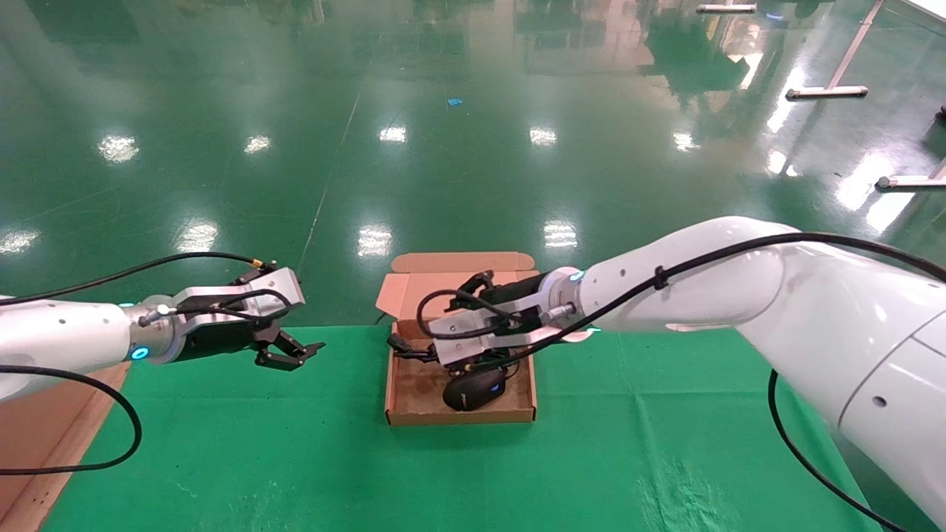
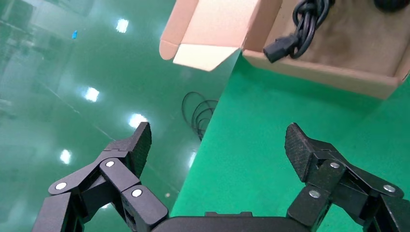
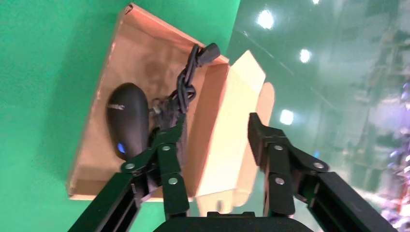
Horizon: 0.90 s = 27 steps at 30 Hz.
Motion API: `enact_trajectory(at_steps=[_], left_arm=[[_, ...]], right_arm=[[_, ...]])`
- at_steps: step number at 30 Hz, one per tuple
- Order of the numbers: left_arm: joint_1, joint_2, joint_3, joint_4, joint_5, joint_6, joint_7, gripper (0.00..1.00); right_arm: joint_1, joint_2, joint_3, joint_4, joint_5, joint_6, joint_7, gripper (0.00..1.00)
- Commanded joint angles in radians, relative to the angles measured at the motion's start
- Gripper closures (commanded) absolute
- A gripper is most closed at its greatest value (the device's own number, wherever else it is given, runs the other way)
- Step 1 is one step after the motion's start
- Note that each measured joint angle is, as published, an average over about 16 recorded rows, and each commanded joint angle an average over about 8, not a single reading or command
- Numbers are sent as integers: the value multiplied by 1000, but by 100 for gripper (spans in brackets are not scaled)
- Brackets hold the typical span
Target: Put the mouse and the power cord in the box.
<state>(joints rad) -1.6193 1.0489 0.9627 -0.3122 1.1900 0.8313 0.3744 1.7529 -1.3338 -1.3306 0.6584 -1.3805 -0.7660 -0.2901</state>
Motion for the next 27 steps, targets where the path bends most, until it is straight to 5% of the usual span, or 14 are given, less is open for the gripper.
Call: enact_trajectory(at_steps=[1,27], left_arm=[[8,-7,-10,-15,-7,10,-9,0],[257,-206,-322,-458,-216,313,-265,0]], right_arm=[[-9,9,14,8,8,-10,6,0],[-317,337,491,292,303,-341,223,0]])
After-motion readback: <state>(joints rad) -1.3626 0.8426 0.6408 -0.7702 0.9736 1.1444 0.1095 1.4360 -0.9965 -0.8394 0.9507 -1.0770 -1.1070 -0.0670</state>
